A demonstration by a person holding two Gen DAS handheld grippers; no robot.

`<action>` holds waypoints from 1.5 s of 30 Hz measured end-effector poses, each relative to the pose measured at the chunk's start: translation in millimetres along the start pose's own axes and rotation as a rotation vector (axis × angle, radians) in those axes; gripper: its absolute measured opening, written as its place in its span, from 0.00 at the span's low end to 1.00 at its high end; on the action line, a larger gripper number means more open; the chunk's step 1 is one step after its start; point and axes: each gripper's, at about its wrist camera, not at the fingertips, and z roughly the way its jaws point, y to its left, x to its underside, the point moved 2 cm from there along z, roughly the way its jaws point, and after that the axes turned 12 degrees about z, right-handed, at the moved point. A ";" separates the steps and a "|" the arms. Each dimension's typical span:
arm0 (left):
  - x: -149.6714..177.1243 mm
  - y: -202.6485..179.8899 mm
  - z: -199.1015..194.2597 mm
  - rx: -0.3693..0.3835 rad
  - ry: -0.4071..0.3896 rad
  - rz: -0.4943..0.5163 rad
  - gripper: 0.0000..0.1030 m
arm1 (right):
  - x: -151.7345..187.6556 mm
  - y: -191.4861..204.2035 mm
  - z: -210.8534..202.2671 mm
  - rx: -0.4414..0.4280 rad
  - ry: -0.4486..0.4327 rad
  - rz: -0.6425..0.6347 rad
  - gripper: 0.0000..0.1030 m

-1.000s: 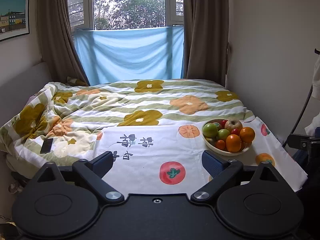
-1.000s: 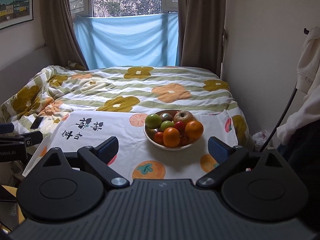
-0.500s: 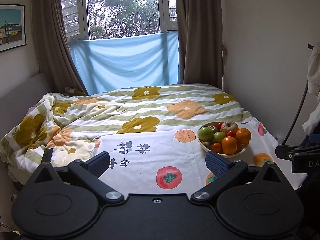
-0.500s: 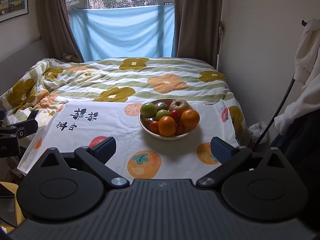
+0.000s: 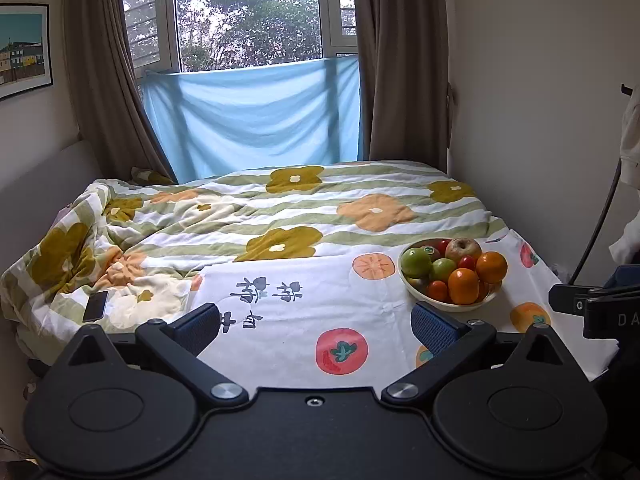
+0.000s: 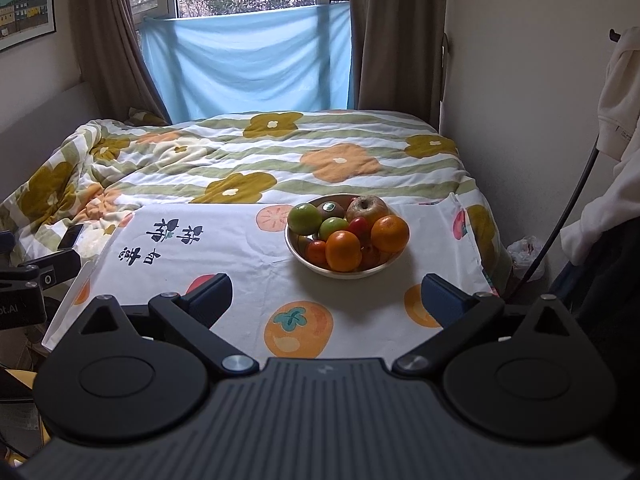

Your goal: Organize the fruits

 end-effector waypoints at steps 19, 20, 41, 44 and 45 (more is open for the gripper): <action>-1.3 2.1 -1.2 0.003 -0.007 -0.015 1.00 | -3.8 3.0 4.2 -0.006 -0.003 0.009 1.00; -1.3 1.3 -1.7 0.004 -0.008 -0.015 1.00 | -3.7 3.2 4.2 -0.004 -0.003 0.009 1.00; -1.3 1.9 -4.2 -0.009 -0.027 -0.017 1.00 | -3.6 1.6 3.7 -0.003 -0.005 0.009 1.00; -1.4 2.7 -2.3 -0.030 -0.013 -0.012 1.00 | -3.5 1.6 3.8 -0.003 -0.003 0.012 1.00; -1.4 2.2 -1.5 -0.038 -0.009 -0.005 1.00 | -3.5 1.7 3.7 -0.003 -0.004 0.013 1.00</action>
